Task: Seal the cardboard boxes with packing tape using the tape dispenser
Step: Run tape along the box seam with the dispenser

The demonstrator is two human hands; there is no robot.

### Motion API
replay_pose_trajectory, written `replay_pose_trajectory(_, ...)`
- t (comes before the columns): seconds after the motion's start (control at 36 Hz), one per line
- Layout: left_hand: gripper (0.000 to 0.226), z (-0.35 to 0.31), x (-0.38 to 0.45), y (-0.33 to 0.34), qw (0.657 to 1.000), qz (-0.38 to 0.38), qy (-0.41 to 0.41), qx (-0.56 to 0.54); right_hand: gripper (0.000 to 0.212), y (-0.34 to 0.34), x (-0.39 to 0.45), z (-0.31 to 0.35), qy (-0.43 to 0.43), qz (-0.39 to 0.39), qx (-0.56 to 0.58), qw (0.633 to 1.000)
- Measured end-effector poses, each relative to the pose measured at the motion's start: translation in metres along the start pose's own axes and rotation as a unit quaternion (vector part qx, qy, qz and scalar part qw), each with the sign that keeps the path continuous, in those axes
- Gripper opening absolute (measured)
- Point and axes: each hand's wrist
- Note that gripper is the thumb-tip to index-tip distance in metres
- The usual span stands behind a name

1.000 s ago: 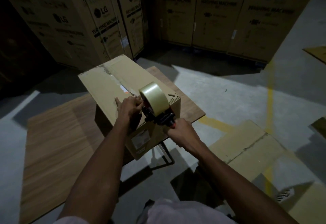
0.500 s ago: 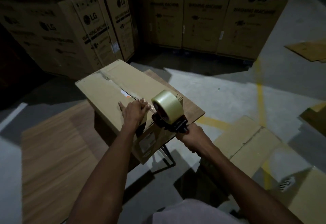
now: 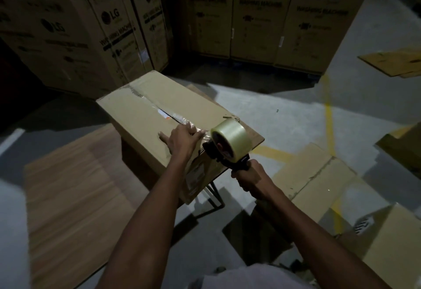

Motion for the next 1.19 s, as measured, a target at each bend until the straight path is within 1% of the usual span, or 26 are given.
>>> replay_pose_trajectory(0.11,0.034,-0.011,0.001,0.007,0.998,0.007,-0.037,0.051,0.015,0.002,0.001,-0.004,-0.015,-0.004,0.000,1.000)
replay_pose_trajectory(0.19,0.033,-0.022,0.006,0.013,0.992,0.033,-0.065,0.100,0.023,0.002,-0.002,-0.004,-0.037,-0.007,-0.035,0.999)
replay_pose_trajectory(0.25,0.033,-0.025,0.009,0.016,0.989,0.038,-0.081,0.117,0.022,-0.001,-0.005,-0.001,-0.050,-0.013,-0.057,0.997)
replay_pose_trajectory(0.33,0.032,-0.023,0.013,0.016,0.989,0.038,-0.080,0.117,0.022,-0.010,-0.007,0.004,-0.072,-0.015,-0.068,0.995)
replay_pose_trajectory(0.47,0.034,-0.019,0.010,0.013,0.992,0.025,-0.076,0.097,0.027,-0.018,-0.016,0.007,-0.092,-0.006,-0.035,0.995)
replay_pose_trajectory(0.53,0.032,-0.019,0.007,0.011,0.994,0.023,-0.074,0.079,0.029,-0.021,-0.021,0.012,-0.112,-0.001,-0.051,0.992)
replay_pose_trajectory(0.61,0.024,-0.019,0.002,0.010,0.996,0.010,-0.063,0.062,0.027,-0.029,-0.026,0.015,-0.135,0.005,-0.105,0.985)
replay_pose_trajectory(0.69,0.024,-0.019,-0.001,0.009,0.997,-0.001,-0.057,0.042,0.033,-0.036,-0.030,0.005,-0.151,-0.004,-0.144,0.978)
replay_pose_trajectory(0.75,0.024,-0.019,-0.003,0.009,0.998,-0.008,-0.054,0.028,0.035,-0.039,-0.033,-0.002,-0.152,-0.005,-0.140,0.978)
replay_pose_trajectory(0.81,0.023,-0.019,-0.005,0.010,0.999,-0.017,-0.040,0.022,0.029,-0.039,-0.034,-0.006,-0.138,0.000,-0.121,0.983)
replay_pose_trajectory(0.89,0.028,-0.016,-0.008,0.012,0.998,-0.024,-0.012,0.062,0.020,-0.034,-0.028,-0.008,-0.103,0.010,-0.091,0.990)
replay_pose_trajectory(0.94,0.029,-0.014,-0.009,0.013,0.997,-0.027,0.018,0.073,0.020,-0.030,-0.021,-0.009,-0.083,0.015,-0.087,0.993)
replay_pose_trajectory(1.0,0.029,-0.013,-0.008,0.014,0.997,-0.015,0.048,0.059,0.022,-0.026,-0.015,-0.011,-0.069,0.017,-0.081,0.994)
replay_pose_trajectory(1.08,0.031,-0.009,-0.009,0.014,0.994,0.040,0.097,0.021,0.022,-0.019,-0.010,-0.017,-0.057,0.023,-0.077,0.995)
replay_pose_trajectory(1.14,0.037,-0.006,-0.011,0.016,0.992,0.065,0.106,0.021,0.021,-0.017,-0.008,-0.021,-0.049,0.020,-0.073,0.996)
replay_pose_trajectory(1.19,0.046,-0.003,-0.014,0.018,0.991,0.075,0.099,0.045,0.020,-0.014,-0.005,-0.022,-0.047,0.015,-0.067,0.997)
Point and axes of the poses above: each hand's wrist, its own x-axis towards the middle knuckle, its own y-axis out of the palm, z = x × y, and after that the axes turned 4 degrees about -y, right-handed
